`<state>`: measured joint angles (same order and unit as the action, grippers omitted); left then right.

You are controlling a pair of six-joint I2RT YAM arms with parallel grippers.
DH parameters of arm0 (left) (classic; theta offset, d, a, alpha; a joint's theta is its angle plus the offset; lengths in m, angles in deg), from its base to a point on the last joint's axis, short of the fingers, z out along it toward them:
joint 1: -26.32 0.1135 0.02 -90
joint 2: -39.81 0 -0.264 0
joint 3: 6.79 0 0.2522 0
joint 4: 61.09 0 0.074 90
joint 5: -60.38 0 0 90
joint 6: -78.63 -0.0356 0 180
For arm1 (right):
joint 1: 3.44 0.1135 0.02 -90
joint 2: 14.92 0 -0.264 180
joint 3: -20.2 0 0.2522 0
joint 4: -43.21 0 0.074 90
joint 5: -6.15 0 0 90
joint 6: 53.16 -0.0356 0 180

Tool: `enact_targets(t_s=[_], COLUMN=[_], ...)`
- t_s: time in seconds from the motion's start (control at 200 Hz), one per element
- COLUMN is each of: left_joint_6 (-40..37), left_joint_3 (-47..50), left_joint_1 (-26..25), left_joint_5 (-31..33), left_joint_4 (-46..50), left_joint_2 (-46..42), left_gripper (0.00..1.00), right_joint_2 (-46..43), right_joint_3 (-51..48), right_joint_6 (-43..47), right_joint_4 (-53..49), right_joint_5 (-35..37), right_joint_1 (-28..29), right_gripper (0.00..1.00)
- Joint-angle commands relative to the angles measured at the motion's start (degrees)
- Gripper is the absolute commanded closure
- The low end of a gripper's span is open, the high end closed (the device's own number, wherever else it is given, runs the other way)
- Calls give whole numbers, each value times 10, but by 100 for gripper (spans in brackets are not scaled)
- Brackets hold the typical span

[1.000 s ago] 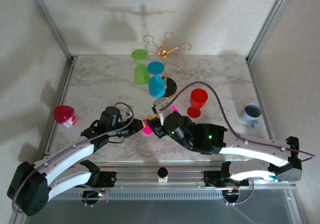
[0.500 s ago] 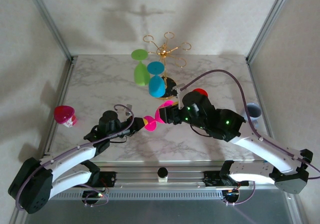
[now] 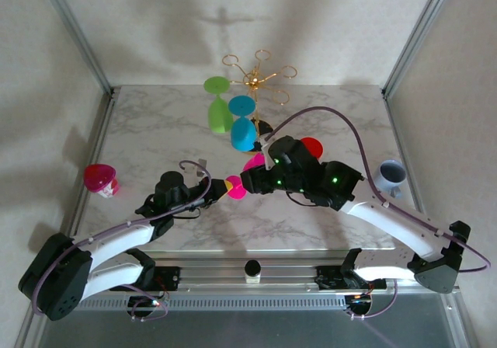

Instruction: Take the wine glass off the wine glass rack

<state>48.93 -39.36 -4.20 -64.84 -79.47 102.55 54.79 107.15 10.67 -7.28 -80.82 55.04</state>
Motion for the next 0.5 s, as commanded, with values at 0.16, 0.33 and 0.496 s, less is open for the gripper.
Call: enact_targets(t_s=[0.16, 0.33, 0.496], left_joint_6=[4, 4, 3], left_joint_3=[5, 4, 1], left_joint_1=[10, 12, 14], left_joint_5=[-11, -13, -5], left_joint_4=[-30, -29, -22], left_joint_2=[4, 9, 8], left_gripper=[100, 100, 100], right_joint_2=[3, 2, 2], right_joint_3=[17, 12, 9], right_joint_6=[1, 0, -3], right_joint_4=[-2, 0, -1], right_joint_5=[-7, -1, 6], right_joint_1=[-6, -7, -8], right_gripper=[67, 81, 95])
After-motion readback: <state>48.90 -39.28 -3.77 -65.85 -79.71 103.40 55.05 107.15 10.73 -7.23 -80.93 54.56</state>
